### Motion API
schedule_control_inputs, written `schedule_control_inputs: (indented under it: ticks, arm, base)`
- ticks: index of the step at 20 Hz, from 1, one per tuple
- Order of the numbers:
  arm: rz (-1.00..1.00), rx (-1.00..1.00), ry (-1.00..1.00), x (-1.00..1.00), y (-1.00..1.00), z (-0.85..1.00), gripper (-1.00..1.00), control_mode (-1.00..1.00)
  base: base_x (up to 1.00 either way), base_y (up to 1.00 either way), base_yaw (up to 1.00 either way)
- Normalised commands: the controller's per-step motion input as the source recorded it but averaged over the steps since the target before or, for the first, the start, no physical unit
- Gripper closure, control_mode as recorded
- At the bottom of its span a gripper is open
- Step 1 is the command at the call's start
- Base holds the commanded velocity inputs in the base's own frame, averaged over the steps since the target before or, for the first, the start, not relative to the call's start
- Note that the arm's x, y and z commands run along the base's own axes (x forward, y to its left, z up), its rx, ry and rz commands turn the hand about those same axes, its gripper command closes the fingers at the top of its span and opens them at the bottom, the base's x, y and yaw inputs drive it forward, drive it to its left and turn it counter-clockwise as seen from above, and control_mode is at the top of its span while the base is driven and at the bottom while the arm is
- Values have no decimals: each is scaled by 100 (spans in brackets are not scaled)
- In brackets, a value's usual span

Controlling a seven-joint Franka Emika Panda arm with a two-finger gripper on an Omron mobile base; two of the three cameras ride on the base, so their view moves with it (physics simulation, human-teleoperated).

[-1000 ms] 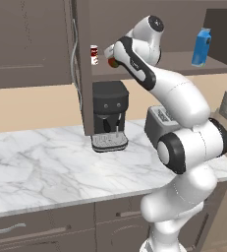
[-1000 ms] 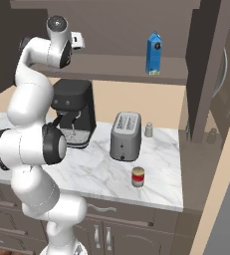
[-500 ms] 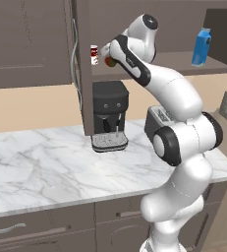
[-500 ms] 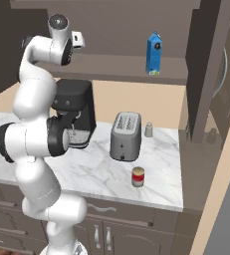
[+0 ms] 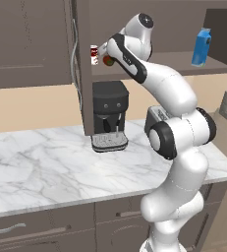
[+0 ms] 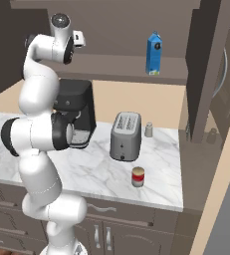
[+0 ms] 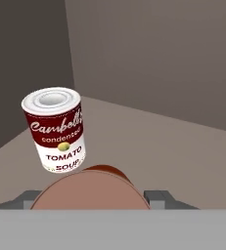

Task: Pick the cans from the counter and place them in their designated side in the cabinet.

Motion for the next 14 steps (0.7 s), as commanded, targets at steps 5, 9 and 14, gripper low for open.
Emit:
schedule_control_inputs:
  ticks: [5, 9, 14]
  arm:
    - [0, 0, 0, 17, 0, -4, 100, -100]
    - [0, 0, 0, 16, 0, -3, 100, -100]
    - [0, 0, 0, 13, 0, -5, 100, -100]
  base:
    - [0, 0, 0]
    - [0, 0, 0]
    - [0, 0, 0]
